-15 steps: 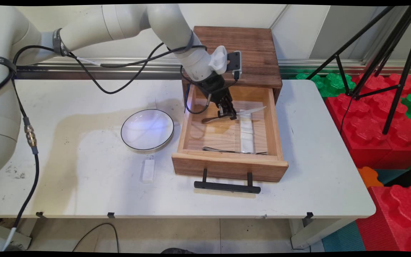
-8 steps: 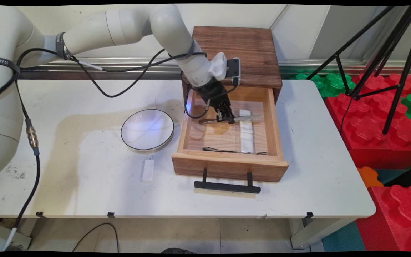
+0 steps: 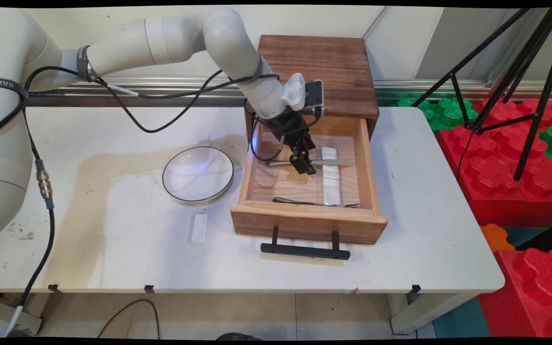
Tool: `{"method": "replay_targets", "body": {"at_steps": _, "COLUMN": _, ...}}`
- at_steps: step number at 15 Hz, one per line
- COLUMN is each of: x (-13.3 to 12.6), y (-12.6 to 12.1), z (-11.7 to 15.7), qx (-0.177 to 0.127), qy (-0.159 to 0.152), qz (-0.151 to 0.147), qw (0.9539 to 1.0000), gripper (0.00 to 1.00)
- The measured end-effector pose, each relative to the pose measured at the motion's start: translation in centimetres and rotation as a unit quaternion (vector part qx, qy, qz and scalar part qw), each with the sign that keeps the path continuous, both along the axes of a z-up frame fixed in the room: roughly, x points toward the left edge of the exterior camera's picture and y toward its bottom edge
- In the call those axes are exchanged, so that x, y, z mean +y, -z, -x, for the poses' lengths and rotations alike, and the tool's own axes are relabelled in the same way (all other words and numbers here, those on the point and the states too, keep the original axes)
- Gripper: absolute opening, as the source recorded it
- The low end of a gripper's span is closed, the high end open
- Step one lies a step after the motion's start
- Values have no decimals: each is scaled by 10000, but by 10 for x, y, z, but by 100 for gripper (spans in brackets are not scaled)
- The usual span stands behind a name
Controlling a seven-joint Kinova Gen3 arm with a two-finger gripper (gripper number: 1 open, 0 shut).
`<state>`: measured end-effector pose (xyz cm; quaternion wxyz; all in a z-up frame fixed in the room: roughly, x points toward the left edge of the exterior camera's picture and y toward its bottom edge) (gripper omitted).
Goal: Place the picked object into the drawer
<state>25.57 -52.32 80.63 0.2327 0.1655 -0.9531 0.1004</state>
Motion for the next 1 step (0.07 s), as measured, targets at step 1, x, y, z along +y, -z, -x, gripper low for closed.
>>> {"method": "replay_targets", "body": {"at_steps": 1, "x": 0, "y": 0, "z": -1, "qx": 10, "qy": -24, "qz": 18, "qw": 10000, "gripper": 100}}
